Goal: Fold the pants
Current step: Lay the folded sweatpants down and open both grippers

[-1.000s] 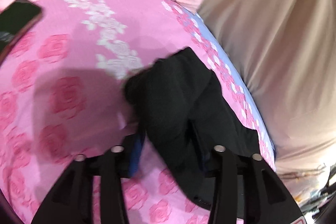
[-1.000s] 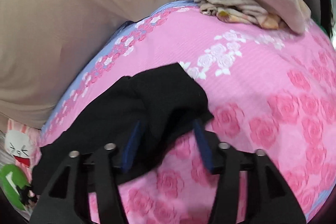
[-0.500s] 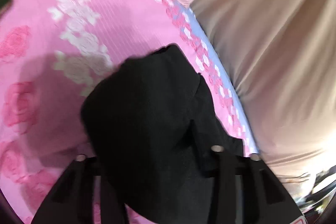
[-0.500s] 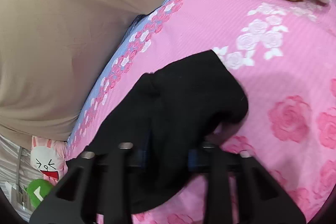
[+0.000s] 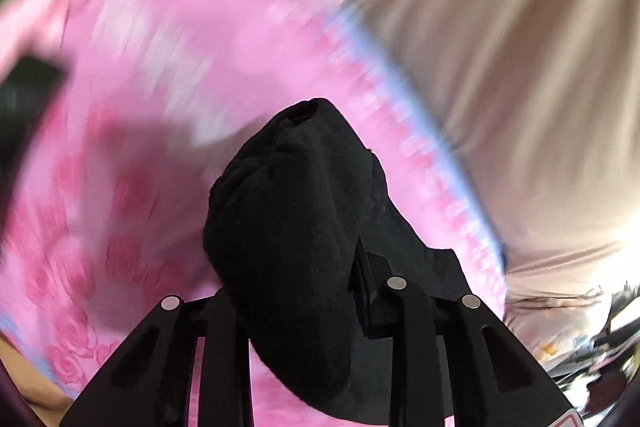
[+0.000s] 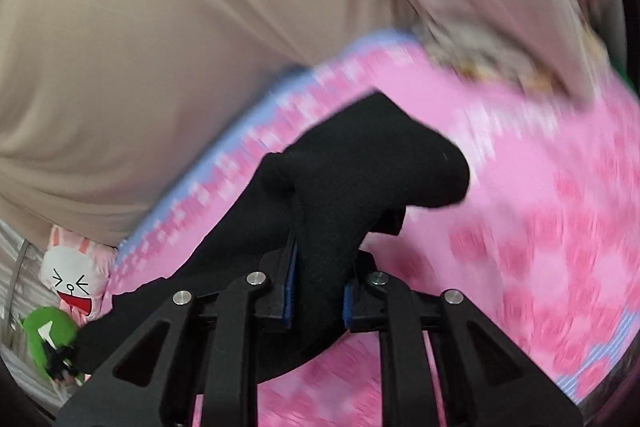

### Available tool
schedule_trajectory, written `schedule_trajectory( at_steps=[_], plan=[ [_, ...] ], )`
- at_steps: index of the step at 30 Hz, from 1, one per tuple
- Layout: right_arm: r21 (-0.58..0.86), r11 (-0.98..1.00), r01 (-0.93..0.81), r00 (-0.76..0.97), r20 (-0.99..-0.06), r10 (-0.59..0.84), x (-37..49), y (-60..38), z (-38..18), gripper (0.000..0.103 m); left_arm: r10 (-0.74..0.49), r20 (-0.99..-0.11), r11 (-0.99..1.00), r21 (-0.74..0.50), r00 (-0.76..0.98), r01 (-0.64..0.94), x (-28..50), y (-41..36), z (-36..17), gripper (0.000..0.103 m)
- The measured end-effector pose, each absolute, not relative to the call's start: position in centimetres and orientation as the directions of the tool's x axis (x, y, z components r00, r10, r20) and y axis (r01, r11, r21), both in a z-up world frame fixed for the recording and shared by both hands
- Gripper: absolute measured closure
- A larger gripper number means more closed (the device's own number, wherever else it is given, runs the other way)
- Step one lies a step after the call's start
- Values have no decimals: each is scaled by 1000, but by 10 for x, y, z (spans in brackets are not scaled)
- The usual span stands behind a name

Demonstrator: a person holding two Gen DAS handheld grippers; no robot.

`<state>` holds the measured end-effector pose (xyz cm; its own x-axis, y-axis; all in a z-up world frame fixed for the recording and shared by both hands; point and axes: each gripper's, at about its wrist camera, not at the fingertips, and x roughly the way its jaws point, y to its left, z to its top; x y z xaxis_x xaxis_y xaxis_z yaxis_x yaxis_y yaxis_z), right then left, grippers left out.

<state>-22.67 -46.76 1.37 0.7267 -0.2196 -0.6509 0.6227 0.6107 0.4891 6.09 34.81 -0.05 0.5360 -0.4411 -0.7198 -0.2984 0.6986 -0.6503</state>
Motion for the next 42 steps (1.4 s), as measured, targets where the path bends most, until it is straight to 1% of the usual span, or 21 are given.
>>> schedule_trajectory(
  at_steps=[1,2,4,7,9,12,14,16,18,19,20,22,25,27,29,31,33,35,37,40,42],
  plan=[
    [497,584,642,708,-677,-201,-230,-471,-11,87,-437,-735,692,-643,518,-329,58,350,-22,73],
    [512,579,635,718,-668,-196,-234,-470,-23,86,-448,-709,668,-671,544,-323,52,352,-33,73],
    [543,575,612,750,-629,-203,-243,-467,-24,85,-451,-660,639,-709,601,-299,37,357,-33,70],
    [538,585,607,754,-623,-210,-245,-464,-20,78,-362,-684,691,-653,633,-311,22,351,-16,70],
    [538,577,614,748,-629,-209,-246,-464,-20,64,-247,-704,743,-578,666,-336,6,343,4,70],
    [490,578,653,732,-605,-313,-267,-452,-12,56,-81,-707,781,-482,702,-396,-23,336,39,73],
    [444,574,688,714,-556,-425,-287,-441,2,35,-49,-697,791,-465,716,-399,-37,333,56,74],
    [418,613,670,730,-518,-445,-293,-435,16,30,-89,-669,829,-461,738,-318,-43,316,77,74],
    [393,658,642,749,-506,-429,-283,-433,28,31,-133,-654,869,-438,745,-230,-36,285,91,74],
    [373,689,621,759,-508,-408,-272,-430,34,39,-165,-654,886,-427,738,-181,-30,266,96,72],
    [360,716,599,767,-514,-383,-262,-427,37,53,-213,-657,894,-429,723,-126,-22,246,96,71],
    [338,771,540,780,-546,-307,-229,-414,39,65,-305,-670,894,-447,677,-39,0,204,90,71],
    [284,844,454,756,-624,-198,-167,-394,27,69,-387,-715,896,-442,582,54,27,139,65,71],
    [240,865,440,712,-681,-174,-131,-394,9,69,-393,-764,904,-422,512,64,48,105,39,71],
    [156,844,514,642,-722,-258,-108,-414,-8,72,-382,-793,913,-402,475,64,64,92,17,71],
    [197,786,586,645,-701,-304,-108,-446,-9,84,-302,-829,940,-342,471,0,80,93,-5,72],
    [228,727,648,646,-670,-366,-128,-458,3,83,-337,-808,920,-392,483,-15,85,102,-12,72],
    [281,723,631,703,-601,-380,-163,-451,22,76,-382,-798,894,-447,465,-32,87,114,-11,72],
    [309,721,620,730,-564,-385,-205,-438,30,72,-365,-796,893,-445,483,-59,86,122,-6,72],
    [367,686,628,738,-560,-376,-264,-426,21,40,-354,-767,894,-446,535,-48,72,129,13,72],
    [411,655,634,740,-568,-360,-289,-422,13,40,-382,-747,883,-469,544,-24,65,122,19,69]
  ],
)
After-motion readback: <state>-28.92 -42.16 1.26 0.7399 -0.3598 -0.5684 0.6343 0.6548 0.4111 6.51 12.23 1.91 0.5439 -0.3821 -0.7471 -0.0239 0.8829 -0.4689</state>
